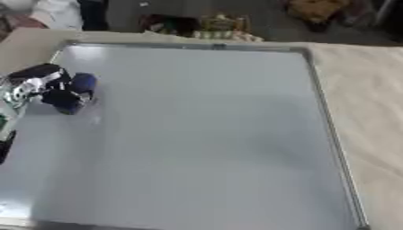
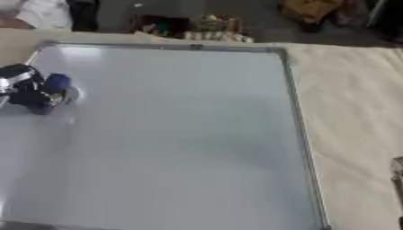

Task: Wipe the whiteboard clean with a brush.

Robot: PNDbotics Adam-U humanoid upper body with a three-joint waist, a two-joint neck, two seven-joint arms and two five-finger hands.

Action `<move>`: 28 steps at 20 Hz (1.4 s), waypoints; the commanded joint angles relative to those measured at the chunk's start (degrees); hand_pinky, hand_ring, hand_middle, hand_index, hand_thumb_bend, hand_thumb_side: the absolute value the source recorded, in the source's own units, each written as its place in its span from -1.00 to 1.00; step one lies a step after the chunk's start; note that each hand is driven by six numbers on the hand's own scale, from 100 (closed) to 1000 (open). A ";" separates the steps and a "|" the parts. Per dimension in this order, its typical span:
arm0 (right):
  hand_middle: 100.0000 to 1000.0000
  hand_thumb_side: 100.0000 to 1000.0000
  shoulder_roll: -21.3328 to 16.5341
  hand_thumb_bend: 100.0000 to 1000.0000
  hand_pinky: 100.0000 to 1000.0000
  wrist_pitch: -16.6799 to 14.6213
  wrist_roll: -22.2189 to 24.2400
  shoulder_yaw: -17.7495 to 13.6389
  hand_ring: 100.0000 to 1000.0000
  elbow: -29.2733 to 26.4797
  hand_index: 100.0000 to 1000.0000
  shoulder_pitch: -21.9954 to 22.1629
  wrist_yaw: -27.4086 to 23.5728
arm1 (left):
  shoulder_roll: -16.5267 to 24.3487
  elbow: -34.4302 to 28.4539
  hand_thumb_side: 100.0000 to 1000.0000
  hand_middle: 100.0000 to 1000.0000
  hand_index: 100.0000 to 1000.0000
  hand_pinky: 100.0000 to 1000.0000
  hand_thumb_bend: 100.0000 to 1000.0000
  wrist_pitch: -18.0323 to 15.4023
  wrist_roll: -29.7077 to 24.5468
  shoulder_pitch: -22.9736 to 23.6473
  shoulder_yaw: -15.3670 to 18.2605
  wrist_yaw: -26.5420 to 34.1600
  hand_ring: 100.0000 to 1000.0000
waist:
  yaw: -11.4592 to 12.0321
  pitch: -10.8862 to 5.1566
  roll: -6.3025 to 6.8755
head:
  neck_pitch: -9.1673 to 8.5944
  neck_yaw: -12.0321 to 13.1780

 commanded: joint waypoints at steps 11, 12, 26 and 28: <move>0.27 1.00 -0.73 -0.98 0.78 0.04 -0.26 -0.56 0.73 -0.79 0.74 -0.26 0.14 | 0.28 0.54 0.06 0.00 -0.46 0.13 -0.88 0.19 0.20 -0.18 0.38 0.60 0.45 | 0.05 -1.05 -0.31 | -0.62 -0.18; 0.27 1.00 -0.69 -0.98 0.78 0.09 -0.24 -0.57 0.73 -0.79 0.74 -0.23 0.16 | 0.26 0.55 0.05 0.00 -0.46 0.13 -0.87 0.10 0.30 -0.21 0.36 0.48 0.45 | 0.05 -1.05 -0.29 | -0.56 -0.16; 0.27 1.00 -0.67 -0.97 0.78 0.19 -0.33 -0.63 0.73 -0.79 0.74 -0.29 0.28 | -0.96 1.52 -0.07 -0.29 -0.60 0.00 -0.64 -1.72 1.34 -0.82 -0.18 -1.50 0.24 | -0.51 -1.05 -0.02 | -0.32 0.16; 0.27 1.00 -0.64 -0.97 0.78 0.21 -0.30 -0.60 0.73 -0.79 0.74 -0.33 0.27 | -1.24 1.66 -0.09 -0.31 -0.62 -0.02 -0.66 -1.93 1.15 -1.01 -0.32 -1.74 0.22 | -0.58 -1.03 0.01 | -0.30 0.23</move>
